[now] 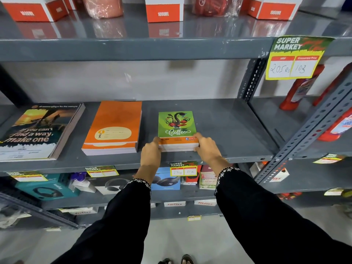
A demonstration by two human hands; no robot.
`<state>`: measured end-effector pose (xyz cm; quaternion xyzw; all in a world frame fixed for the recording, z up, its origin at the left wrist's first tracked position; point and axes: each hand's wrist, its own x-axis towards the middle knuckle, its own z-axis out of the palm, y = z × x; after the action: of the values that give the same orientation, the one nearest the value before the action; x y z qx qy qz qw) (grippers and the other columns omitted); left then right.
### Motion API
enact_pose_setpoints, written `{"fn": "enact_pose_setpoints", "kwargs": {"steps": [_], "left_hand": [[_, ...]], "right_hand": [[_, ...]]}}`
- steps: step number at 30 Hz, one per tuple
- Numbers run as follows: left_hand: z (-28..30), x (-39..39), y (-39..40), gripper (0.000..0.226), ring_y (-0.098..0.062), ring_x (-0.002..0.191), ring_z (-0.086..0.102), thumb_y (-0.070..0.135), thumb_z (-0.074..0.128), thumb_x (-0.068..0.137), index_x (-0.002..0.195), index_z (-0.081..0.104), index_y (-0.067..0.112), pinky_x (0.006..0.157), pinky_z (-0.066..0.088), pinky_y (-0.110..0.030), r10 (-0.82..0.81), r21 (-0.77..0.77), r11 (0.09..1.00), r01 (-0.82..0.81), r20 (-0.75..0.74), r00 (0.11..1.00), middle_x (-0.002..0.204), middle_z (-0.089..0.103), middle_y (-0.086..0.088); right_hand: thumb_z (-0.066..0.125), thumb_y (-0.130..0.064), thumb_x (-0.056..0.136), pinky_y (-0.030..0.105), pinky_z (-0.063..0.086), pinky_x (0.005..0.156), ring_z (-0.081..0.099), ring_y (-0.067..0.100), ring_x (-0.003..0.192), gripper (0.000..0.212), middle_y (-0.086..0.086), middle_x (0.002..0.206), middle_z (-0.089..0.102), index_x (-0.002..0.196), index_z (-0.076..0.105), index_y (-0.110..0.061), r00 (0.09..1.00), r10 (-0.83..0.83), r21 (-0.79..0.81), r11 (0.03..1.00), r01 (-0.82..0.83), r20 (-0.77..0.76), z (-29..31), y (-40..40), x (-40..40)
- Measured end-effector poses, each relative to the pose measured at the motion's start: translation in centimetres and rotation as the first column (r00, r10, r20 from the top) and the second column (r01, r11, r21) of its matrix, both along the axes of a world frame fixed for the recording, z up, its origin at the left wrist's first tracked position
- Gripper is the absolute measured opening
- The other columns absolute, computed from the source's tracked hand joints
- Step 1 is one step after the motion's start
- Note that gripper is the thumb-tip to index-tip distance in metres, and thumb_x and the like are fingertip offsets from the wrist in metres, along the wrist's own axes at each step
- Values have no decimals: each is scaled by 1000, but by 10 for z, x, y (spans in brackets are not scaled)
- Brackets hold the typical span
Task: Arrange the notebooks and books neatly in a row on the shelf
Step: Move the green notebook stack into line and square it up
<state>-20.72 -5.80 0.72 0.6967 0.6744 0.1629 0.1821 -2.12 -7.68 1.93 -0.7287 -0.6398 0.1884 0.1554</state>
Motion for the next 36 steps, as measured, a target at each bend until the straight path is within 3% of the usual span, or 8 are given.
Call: {"fn": "enact_pose_setpoints", "kwargs": {"steps": [7,23,30,36], "left_hand": [[-3,2,4,45,-36,95,67,3,46,96,138,42,18,89,55,-43,-52,18,998,55,-113,992,107,70,-19],[-4,-2,9,43,-37,101,66,5,51,96,137,47,14,97,52,-44,-50,9,999,51,-92,995,113,69,-22],[0,-9,12,43,-35,104,63,20,51,97,139,46,15,99,49,-41,-75,-43,996,72,-51,996,115,66,-21],[8,-10,13,39,-34,104,63,21,45,100,138,46,13,96,51,-40,-154,-62,987,147,-146,977,115,66,-20]], "right_hand": [[54,-4,90,43,53,92,63,39,106,54,21,119,65,141,38,-13,997,17,-15,1000,-16,70,-1,2,-2],[49,2,90,43,53,92,62,39,106,42,21,117,66,131,51,-9,997,20,7,1000,-20,77,-4,3,-1],[58,-17,92,40,52,97,62,34,108,43,17,120,65,134,51,-12,997,68,-75,995,-69,-20,0,7,8],[55,-20,95,39,48,99,59,34,112,48,20,123,62,141,43,-13,998,69,-109,992,-68,4,-1,12,11]]}}
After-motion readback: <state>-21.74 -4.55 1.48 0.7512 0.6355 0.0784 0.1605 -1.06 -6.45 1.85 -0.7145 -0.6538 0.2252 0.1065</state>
